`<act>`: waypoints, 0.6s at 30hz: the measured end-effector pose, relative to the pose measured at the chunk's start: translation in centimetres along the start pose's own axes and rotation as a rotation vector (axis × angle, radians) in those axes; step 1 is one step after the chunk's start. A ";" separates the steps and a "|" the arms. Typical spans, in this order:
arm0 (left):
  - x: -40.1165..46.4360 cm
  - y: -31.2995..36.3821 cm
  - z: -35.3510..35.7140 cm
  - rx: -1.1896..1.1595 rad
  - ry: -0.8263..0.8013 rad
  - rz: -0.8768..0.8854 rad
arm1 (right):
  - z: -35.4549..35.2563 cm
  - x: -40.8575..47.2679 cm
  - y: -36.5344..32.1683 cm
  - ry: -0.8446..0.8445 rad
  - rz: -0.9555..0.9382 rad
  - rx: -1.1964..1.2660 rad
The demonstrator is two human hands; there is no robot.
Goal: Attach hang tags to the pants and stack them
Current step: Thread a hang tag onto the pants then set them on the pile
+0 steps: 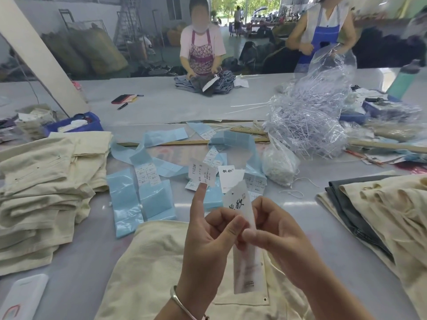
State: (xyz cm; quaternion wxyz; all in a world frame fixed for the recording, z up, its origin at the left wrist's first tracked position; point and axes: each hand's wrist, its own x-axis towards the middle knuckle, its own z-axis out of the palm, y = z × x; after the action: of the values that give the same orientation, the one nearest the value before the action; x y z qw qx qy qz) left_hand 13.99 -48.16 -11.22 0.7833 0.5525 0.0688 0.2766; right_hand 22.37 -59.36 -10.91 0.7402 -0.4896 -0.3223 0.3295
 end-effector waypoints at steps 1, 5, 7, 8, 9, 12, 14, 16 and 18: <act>0.0 -0.1 0.0 -0.005 0.004 -0.007 | 0.0 0.0 0.1 0.028 -0.013 -0.026; 0.1 0.0 -0.1 -0.054 0.026 0.016 | -0.2 0.2 0.1 0.122 -0.087 -0.137; 0.5 0.4 -0.5 -0.025 0.114 0.077 | -0.4 0.4 -0.2 0.210 -0.096 -0.246; 0.8 0.7 -0.7 0.014 0.151 0.112 | -0.5 0.6 -0.2 0.257 -0.085 -0.281; 1.0 1.0 -1.0 0.066 0.178 0.141 | -0.6 0.7 -0.3 0.287 -0.056 -0.287; 1.4 1.9 -1.7 0.266 0.202 0.173 | -1.0 0.9 -0.3 0.269 0.081 -0.210; 1.6 2.4 -1.6 0.366 0.164 0.141 | -1.2 0.9 -0.3 0.245 0.122 -0.170; 1.8 2.5 -1.5 0.390 0.097 0.069 | -1.3 0.9 -0.4 0.217 0.115 -0.152; 1.9 2.3 -1.3 0.372 0.037 -0.003 | -1.4 1.0 -0.2 0.182 0.102 -0.137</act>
State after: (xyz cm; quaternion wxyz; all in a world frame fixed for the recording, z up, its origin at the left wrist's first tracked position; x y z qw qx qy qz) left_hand 14.20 -45.54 -9.25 0.6665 0.6827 0.1340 0.2678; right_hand 24.07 -59.36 -10.96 0.7134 -0.5827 -0.2501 0.2982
